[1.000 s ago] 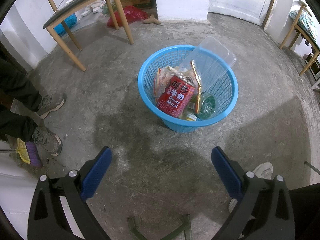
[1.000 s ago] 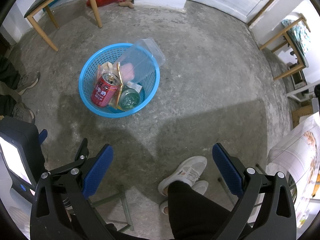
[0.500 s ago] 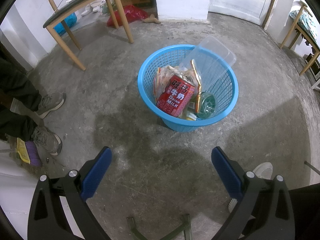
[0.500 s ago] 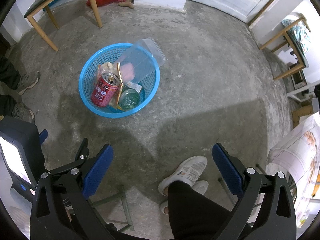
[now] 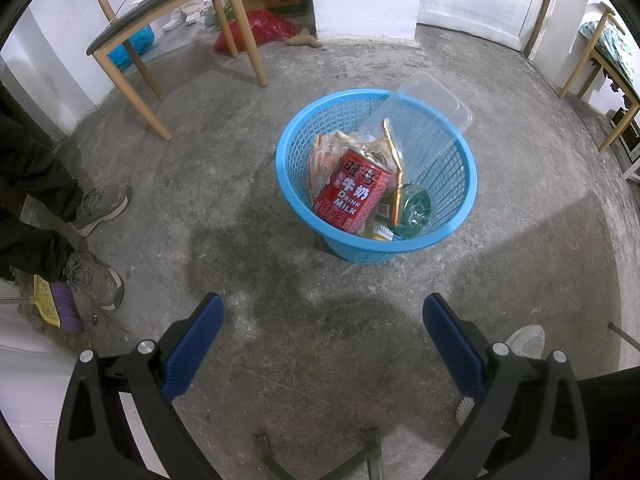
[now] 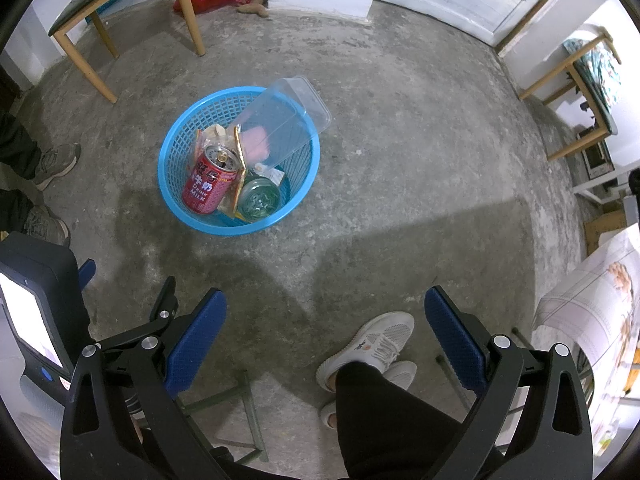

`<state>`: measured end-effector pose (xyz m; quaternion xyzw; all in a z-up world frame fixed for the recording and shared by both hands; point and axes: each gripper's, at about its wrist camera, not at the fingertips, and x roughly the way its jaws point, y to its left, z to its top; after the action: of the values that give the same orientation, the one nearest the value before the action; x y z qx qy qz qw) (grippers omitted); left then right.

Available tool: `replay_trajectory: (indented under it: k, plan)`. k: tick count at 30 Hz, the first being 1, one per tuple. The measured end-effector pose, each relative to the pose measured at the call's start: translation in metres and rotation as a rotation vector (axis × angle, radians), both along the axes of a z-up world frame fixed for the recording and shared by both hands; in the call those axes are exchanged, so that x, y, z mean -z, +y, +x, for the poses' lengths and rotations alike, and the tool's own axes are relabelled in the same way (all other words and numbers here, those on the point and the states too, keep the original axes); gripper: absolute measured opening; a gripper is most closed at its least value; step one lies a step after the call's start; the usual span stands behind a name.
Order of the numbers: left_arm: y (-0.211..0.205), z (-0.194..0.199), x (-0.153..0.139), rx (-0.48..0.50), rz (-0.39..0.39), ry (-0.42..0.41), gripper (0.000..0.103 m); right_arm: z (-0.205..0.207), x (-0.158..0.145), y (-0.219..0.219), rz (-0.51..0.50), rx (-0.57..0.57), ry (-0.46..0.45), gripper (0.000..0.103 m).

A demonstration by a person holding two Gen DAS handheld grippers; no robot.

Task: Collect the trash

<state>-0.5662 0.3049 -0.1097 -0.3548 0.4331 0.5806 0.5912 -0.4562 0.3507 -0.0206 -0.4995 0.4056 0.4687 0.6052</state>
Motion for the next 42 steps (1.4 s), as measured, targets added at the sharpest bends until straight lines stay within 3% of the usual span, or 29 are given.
replay_trajectory:
  k: [42]
  plan:
    - [-0.0068,-0.0014,0.0026,0.001,0.0,0.001,0.098,0.0009,-0.0002,-0.0005,0.001,0.0,0.001,0.095]
